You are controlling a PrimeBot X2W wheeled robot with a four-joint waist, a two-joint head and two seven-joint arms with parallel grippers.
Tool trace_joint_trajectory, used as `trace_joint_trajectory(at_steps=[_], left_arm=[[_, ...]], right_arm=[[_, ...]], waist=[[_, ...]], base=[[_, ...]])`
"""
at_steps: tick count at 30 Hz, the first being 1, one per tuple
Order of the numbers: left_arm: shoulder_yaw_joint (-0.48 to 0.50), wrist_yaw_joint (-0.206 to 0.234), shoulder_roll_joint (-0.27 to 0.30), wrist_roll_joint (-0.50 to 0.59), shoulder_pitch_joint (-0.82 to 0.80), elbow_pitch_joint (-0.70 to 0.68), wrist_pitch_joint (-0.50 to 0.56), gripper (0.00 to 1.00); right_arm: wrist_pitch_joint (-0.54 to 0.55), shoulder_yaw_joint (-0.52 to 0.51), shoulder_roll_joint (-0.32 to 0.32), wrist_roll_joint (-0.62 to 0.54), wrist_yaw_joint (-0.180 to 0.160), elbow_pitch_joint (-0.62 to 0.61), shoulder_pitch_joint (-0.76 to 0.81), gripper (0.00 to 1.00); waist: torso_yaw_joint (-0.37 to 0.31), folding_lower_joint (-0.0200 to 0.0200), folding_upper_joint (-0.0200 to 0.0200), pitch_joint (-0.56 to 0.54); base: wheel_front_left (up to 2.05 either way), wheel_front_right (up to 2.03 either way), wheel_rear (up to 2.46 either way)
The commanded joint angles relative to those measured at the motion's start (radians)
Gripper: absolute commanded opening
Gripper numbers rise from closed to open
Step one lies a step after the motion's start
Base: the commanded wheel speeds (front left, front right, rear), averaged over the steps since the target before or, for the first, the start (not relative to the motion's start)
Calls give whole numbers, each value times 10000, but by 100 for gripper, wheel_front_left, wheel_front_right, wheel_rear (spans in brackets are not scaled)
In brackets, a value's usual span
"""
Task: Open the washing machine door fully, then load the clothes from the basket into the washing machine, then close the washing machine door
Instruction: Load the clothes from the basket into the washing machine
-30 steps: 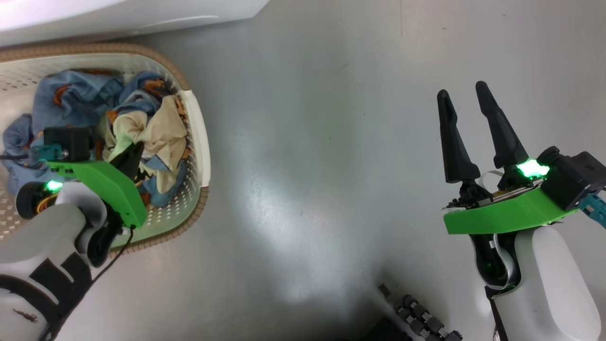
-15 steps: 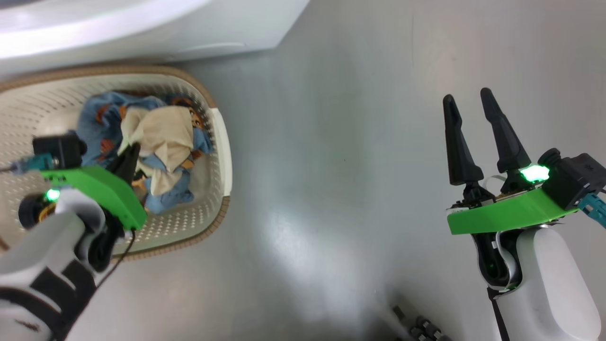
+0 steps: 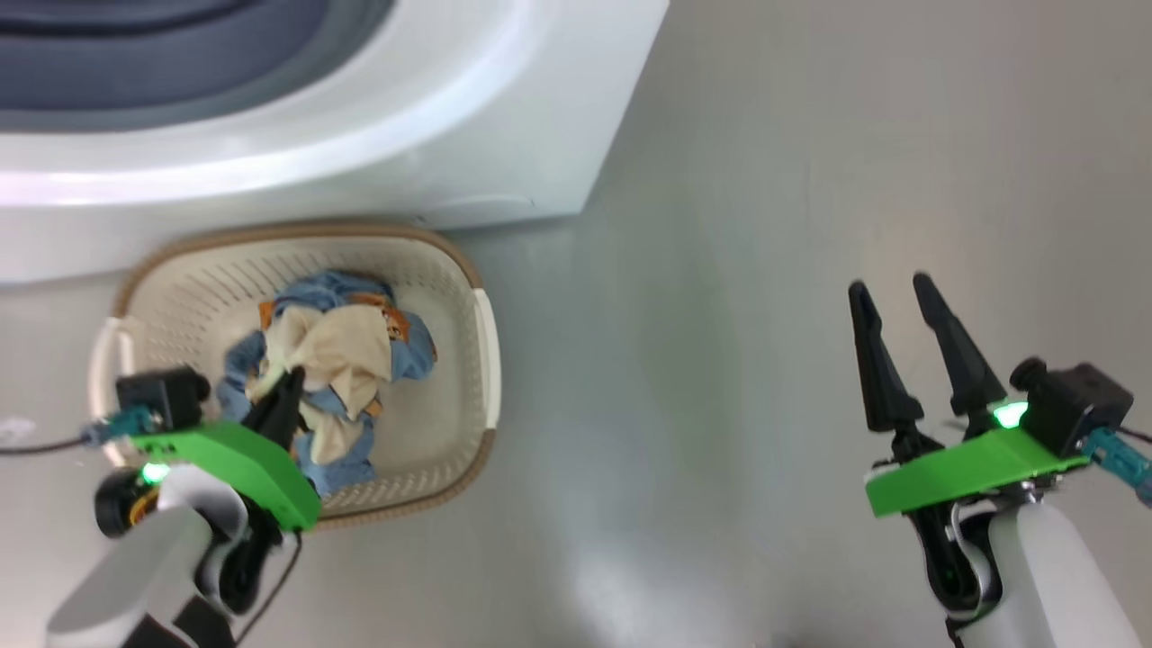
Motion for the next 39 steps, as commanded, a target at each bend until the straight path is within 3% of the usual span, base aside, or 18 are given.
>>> trace_joint_trajectory(at_steps=[1,18,39], left_arm=[[521,-15,211,304,353,-214,-134,0],[3533,-15,-138,2815,2695,-2011,-135,0],[6698,-15,-294,5112,5612,-5488,-135,0]], right_arm=[[-76,149,-121,98,16,-114,412,100],[-76,26,-808,420,16,354,1862,100],[-76,-672,-1168,598,16,138,3143,100]], waist=[[525,0,0,-1066],[1221,0,0,-3387],[1610,0,0,-4581]], base=[[0,0,0],[0,0,0],[0,0,0]])
